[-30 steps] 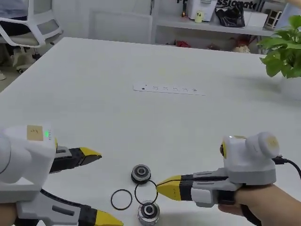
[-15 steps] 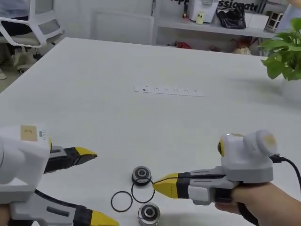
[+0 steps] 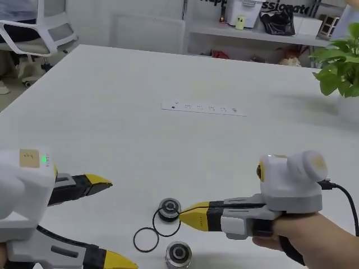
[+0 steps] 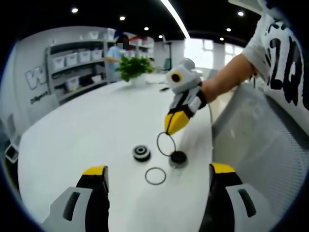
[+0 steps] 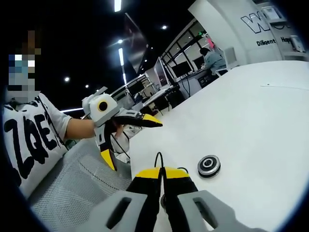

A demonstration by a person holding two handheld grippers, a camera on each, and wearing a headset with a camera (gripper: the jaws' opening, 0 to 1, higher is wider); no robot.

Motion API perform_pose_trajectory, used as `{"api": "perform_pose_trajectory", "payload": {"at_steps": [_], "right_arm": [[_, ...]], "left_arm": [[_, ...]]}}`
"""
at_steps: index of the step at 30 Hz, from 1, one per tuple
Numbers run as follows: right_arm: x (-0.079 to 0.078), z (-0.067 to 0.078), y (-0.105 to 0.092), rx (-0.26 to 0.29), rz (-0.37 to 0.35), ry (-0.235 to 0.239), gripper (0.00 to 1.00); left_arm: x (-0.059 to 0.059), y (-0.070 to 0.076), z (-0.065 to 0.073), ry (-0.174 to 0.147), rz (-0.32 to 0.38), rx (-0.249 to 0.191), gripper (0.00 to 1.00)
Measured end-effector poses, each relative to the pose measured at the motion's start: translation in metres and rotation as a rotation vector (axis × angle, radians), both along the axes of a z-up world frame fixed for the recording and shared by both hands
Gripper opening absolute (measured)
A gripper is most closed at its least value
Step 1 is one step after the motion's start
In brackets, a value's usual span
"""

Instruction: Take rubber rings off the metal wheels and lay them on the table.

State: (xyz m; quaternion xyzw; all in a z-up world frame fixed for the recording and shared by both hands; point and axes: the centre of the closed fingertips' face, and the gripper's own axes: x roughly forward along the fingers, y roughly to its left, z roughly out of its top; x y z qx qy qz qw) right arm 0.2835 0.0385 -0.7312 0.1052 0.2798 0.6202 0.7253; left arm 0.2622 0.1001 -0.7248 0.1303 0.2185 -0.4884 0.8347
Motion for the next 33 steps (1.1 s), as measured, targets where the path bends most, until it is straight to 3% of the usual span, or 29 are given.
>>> {"api": "perform_pose_trajectory", "payload": {"at_steps": [33], "right_arm": [[0.002, 0.000, 0.025, 0.004, 0.037, -0.007, 0.00]], "left_arm": [[0.000, 0.013, 0.001, -0.012, 0.022, 0.014, 0.88]]}}
